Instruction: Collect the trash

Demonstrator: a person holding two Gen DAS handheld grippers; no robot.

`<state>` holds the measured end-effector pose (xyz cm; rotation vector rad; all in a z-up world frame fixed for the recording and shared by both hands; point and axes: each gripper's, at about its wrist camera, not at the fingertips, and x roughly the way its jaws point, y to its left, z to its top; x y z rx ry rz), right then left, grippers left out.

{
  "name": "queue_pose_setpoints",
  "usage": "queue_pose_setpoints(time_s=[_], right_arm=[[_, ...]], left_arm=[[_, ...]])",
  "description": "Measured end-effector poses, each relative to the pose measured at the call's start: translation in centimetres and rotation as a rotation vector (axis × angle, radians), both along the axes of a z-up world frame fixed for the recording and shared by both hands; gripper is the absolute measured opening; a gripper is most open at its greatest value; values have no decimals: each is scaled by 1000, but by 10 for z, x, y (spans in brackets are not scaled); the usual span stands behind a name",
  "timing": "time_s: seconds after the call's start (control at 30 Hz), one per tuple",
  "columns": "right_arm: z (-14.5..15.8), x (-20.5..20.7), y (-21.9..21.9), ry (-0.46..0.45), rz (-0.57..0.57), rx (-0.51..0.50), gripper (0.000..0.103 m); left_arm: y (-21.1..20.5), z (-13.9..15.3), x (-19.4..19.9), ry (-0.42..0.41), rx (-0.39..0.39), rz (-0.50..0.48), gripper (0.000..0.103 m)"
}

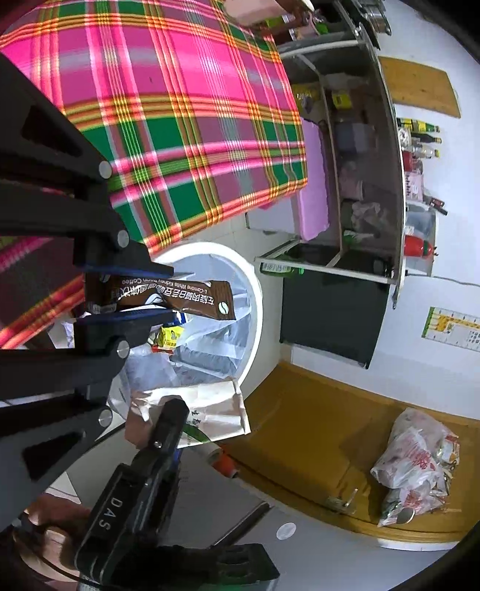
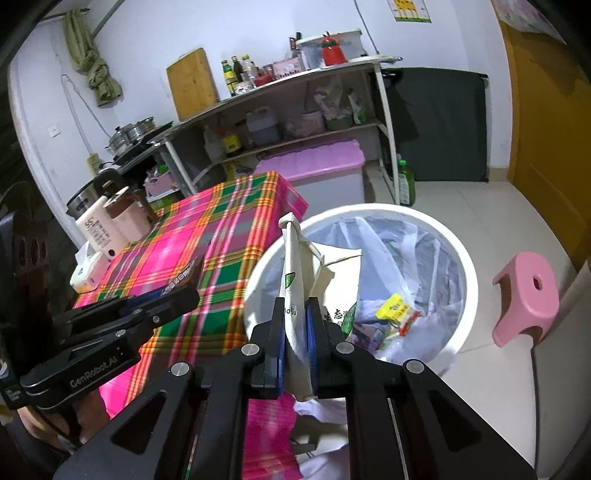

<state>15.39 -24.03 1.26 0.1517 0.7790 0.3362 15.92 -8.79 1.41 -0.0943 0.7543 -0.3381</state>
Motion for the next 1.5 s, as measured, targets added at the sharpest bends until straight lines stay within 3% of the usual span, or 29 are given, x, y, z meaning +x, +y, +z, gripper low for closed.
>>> queue_pose_setpoints(time_s=[0.67, 0.77, 0.83, 0.97, 1.07, 1.5], right_arm=[[-34, 31, -29, 100, -56, -6, 12], [-37, 34, -33, 109, -65, -6, 12], [-38, 34, -34, 109, -70, -10, 15], [-37, 33, -35, 104, -71, -9, 30], [-33, 30, -34, 87, -68, -16, 33], [-8, -3, -18, 15, -53, -43, 35]], left_arm=[[-32, -22, 46, 77, -12, -72, 18], [-32, -24, 51, 82, -17, -76, 26], [-33, -24, 52, 83, -22, -74, 37], [-31, -23, 51, 79, -27, -69, 40], [-29, -20, 47, 68, -29, -65, 40], [-14, -4, 11, 15, -22, -22, 40]])
